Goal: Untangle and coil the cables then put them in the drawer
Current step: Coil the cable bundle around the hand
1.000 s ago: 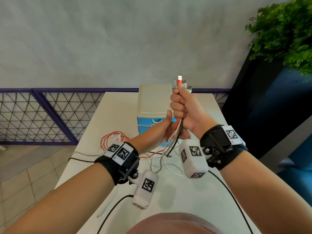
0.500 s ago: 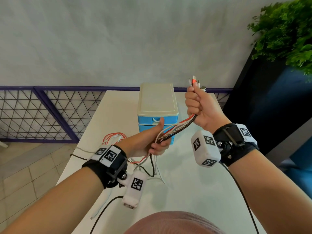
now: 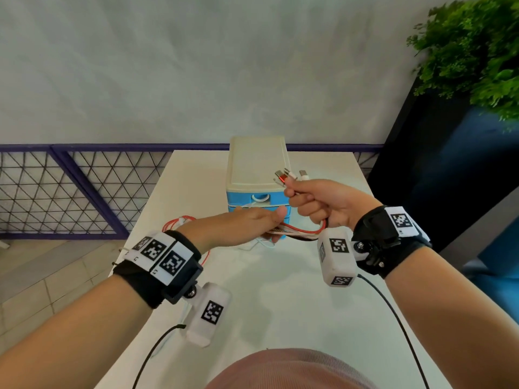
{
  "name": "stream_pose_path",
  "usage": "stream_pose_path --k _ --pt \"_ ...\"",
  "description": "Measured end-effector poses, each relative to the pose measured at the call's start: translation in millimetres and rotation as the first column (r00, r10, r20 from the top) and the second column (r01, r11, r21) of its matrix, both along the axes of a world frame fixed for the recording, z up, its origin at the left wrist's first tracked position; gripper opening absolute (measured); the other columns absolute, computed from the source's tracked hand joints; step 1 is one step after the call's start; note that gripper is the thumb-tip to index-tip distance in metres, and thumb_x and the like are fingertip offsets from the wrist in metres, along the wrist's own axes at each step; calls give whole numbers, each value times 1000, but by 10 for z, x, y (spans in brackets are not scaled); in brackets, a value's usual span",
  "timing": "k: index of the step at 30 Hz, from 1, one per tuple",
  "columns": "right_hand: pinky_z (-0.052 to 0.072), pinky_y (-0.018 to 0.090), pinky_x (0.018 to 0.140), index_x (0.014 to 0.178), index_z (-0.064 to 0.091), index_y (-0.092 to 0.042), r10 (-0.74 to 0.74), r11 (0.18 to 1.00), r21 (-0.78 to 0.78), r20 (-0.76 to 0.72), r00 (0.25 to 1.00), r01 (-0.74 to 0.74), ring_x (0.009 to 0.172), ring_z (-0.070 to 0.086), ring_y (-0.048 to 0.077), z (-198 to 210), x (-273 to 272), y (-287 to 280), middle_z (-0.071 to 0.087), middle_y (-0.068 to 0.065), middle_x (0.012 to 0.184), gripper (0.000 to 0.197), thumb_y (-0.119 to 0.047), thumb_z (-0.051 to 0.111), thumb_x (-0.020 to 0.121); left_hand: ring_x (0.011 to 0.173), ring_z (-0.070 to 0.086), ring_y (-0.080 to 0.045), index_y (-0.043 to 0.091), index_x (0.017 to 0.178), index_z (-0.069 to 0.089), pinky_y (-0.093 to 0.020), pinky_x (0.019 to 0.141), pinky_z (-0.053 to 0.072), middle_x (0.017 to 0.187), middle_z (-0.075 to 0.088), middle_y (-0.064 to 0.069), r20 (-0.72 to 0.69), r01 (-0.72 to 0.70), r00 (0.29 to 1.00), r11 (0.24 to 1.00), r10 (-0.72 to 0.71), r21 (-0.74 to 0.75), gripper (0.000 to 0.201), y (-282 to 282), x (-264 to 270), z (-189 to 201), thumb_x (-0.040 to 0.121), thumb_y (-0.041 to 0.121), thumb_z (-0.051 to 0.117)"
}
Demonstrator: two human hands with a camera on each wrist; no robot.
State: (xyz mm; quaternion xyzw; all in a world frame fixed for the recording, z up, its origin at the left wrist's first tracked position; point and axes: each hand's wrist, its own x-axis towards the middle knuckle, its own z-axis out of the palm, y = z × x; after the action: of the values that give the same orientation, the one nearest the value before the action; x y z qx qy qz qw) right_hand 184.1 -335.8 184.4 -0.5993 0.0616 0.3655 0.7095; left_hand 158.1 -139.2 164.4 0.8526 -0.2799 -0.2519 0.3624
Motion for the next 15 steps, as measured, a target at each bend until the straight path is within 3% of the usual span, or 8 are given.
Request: stream_pose_path --k 2,4,6,8,12,14,15 --pt "13 11 26 77 45 -18 -27 999 19 -16 1000 27 30 22 -1 -16 -4 11 28 -10 48 31 -38 42 101 76 49 -7 34 71 57 -28 82 43 73 56 22 -16 37 999 999 -37 27 48 27 9 -4 84 67 25" --pt "14 11 26 77 46 -17 -74 996 47 -27 997 75 30 23 0 -32 2 20 29 -10 48 31 -38 42 100 75 48 -7 37 70 51 -29 79 42 72 55 22 55 42 997 997 -46 66 42 50 35 -85 87 68 29" --pt "14 10 27 77 46 -17 -112 991 71 -29 993 114 30 23 0 -50 6 33 29 -10 48 32 -38 42 100 96 52 -11 38 83 55 -37 92 41 93 61 18 188 54 978 983 -88 177 55 69 60 -171 82 78 17" --pt "16 11 26 77 46 -16 -137 983 117 -32 990 140 30 24 0 -63 -7 56 29 -9 48 32 -37 42 100 112 44 -21 38 99 54 -45 98 35 112 60 15 257 78 954 954 -156 288 75 75 82 -217 75 85 0" --pt "21 12 27 78 48 -15 -194 962 192 -32 981 196 32 26 1 -84 -47 113 31 -8 49 31 -35 44 100 119 39 -25 47 104 57 -43 107 30 121 58 12 147 37 987 984 -63 175 82 107 115 -140 67 90 -1" --pt "22 12 27 78 48 -14 -200 963 178 -25 979 202 32 26 1 -88 -55 129 31 -8 49 31 -35 44 100 117 43 -24 53 91 58 -43 107 31 113 61 13 127 48 990 988 -67 144 72 106 112 -97 65 93 3" --pt "22 12 26 78 47 -14 -200 965 168 -26 979 201 32 26 1 -88 -54 135 32 -8 48 31 -35 44 100 116 44 -24 50 90 59 -44 106 31 109 62 12 150 64 985 985 -88 157 73 97 110 -91 66 93 5"
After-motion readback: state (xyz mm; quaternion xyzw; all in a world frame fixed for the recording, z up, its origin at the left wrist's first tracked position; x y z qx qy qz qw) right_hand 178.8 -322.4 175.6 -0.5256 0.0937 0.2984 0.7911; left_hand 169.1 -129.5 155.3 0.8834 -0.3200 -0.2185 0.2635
